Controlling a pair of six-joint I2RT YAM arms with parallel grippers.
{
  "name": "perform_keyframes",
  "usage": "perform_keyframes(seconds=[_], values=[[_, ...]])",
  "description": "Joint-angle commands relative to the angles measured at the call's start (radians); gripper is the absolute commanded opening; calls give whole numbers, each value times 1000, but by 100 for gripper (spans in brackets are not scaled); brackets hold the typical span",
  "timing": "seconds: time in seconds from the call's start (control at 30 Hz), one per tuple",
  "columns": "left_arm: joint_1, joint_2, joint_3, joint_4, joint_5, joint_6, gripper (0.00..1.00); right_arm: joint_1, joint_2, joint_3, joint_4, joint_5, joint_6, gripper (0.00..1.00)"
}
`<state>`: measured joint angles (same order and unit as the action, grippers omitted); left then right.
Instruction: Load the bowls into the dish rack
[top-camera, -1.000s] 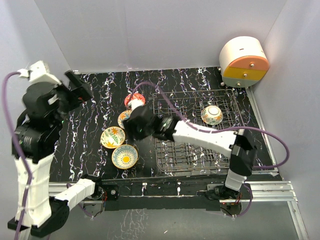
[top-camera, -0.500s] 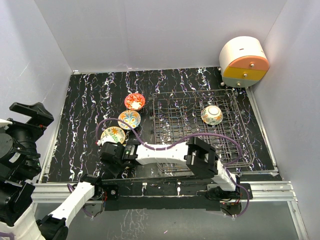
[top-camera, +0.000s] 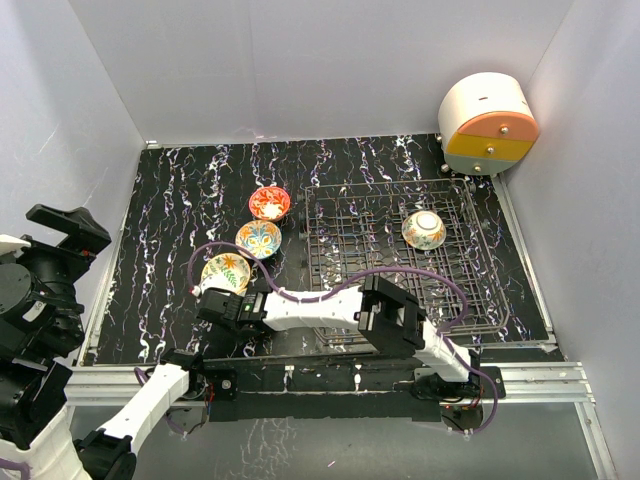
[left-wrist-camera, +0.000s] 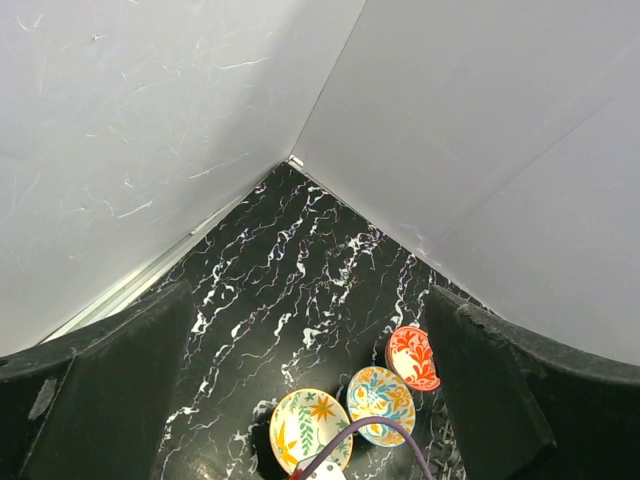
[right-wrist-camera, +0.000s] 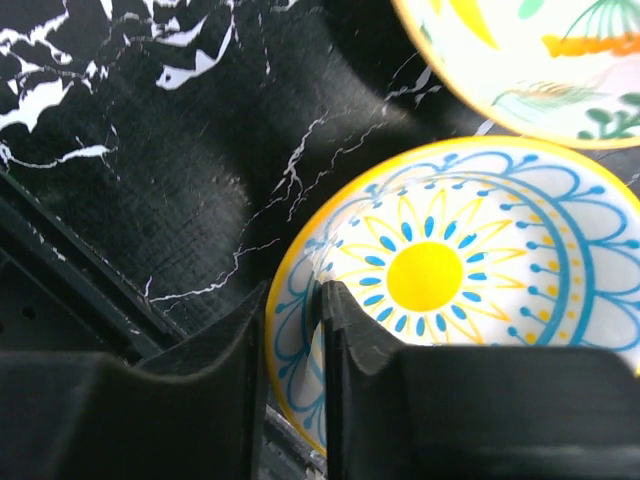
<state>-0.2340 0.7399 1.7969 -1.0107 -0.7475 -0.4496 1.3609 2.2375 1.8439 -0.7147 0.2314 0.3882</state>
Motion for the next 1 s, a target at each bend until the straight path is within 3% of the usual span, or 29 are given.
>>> perform_keyframes(seconds=[0.0, 0.1, 0.33, 0.5, 0.73, 0.97], values=[[-2, 6, -12, 10, -8, 19, 97, 0, -15, -1, 19, 11, -3, 14], [-2, 3, -17, 10, -7, 20, 97, 0, -47, 1, 19, 1, 6, 8], [-3, 17, -12, 38, 12, 50, 97, -12, -232, 18, 94, -154, 17, 8], [-3, 31, -34, 38, 40, 68, 97, -86, -419, -108, 236, -289, 150, 8], [-3, 24, -100, 40, 130, 4, 97, -360, -778, -457, 490, -453, 359, 8], [-3, 71, -114, 45, 232, -6, 97, -806, -1109, -815, 547, -597, 449, 8]])
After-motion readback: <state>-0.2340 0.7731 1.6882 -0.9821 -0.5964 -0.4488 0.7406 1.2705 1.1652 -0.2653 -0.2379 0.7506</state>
